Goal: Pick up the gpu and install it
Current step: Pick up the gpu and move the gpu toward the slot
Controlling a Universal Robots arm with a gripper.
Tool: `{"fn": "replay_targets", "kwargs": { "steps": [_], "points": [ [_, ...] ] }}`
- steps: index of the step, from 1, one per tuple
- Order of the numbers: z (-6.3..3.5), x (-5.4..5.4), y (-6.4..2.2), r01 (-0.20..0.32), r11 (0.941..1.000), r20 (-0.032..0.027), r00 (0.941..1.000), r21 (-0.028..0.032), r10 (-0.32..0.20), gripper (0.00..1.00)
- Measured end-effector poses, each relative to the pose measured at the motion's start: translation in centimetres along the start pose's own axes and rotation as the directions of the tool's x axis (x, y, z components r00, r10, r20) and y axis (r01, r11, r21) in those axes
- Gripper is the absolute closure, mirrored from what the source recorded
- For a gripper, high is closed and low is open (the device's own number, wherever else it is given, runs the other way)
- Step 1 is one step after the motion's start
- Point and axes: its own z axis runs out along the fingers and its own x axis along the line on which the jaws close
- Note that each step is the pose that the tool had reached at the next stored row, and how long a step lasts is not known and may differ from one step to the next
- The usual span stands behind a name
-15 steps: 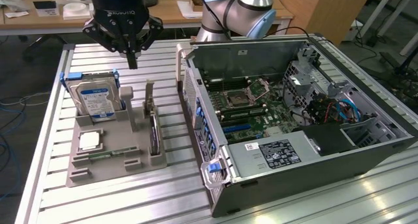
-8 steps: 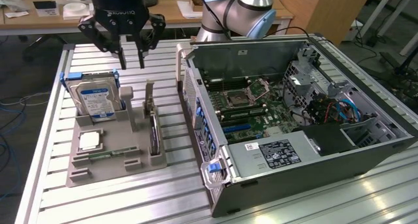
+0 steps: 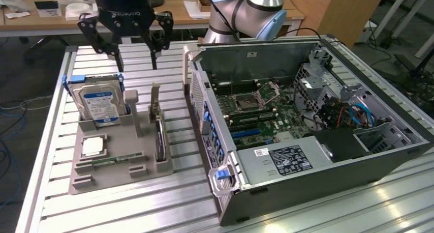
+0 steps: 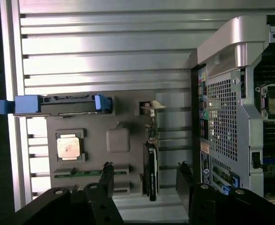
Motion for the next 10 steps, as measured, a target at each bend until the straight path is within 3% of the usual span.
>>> {"fn": "replay_targets", "kwargs": {
  "steps": [4,10],
  "points": [
    [0.41,-0.33,0.01,0.030,0.9995,-0.0022,0.9995,-0.0002,-0.030,0.35],
    [1.00,-0.78,-0.22,0.033,0.9994,-0.0023,0.9994,0.0002,-0.033,0.35]
  ]
}}
